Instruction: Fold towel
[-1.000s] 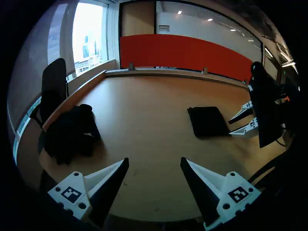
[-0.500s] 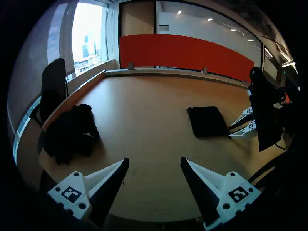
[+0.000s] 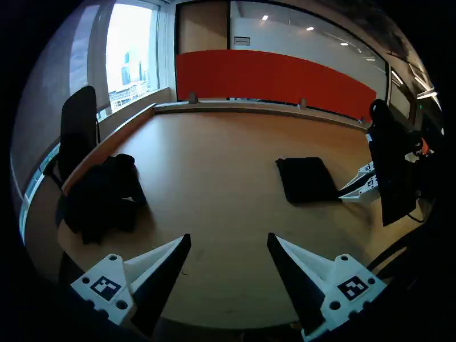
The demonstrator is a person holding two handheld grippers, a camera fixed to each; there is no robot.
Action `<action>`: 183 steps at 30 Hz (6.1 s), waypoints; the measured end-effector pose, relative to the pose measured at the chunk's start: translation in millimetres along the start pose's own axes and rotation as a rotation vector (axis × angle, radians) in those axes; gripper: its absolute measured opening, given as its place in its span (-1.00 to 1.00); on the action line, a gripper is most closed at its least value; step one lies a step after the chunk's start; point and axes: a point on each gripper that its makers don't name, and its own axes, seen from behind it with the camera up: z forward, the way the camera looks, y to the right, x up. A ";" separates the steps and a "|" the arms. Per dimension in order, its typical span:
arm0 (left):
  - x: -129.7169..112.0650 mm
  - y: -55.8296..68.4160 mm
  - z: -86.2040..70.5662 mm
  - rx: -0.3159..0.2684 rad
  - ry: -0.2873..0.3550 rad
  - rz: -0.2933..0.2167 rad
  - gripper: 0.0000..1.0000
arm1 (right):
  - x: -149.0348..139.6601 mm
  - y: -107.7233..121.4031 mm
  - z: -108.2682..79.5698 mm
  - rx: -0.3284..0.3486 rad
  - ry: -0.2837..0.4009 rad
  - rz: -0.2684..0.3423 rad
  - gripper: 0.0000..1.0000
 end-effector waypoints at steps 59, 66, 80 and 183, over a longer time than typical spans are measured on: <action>34.4 7.2 2.8 -0.051 0.066 0.035 0.99 | 186.5 65.3 -126.6 -0.152 0.308 -0.155 -0.92; 38.7 8.2 5.6 -0.061 0.074 0.038 0.99 | 178.9 81.8 -145.1 -0.183 0.300 -0.147 -0.92; 44.3 16.1 15.0 -0.085 0.071 0.046 0.99 | 152.1 127.8 -178.8 -0.224 0.277 -0.093 -0.92; 63.6 73.5 33.0 -0.151 0.042 0.114 0.99 | -155.0 294.7 -321.0 -0.467 -0.007 0.315 -0.92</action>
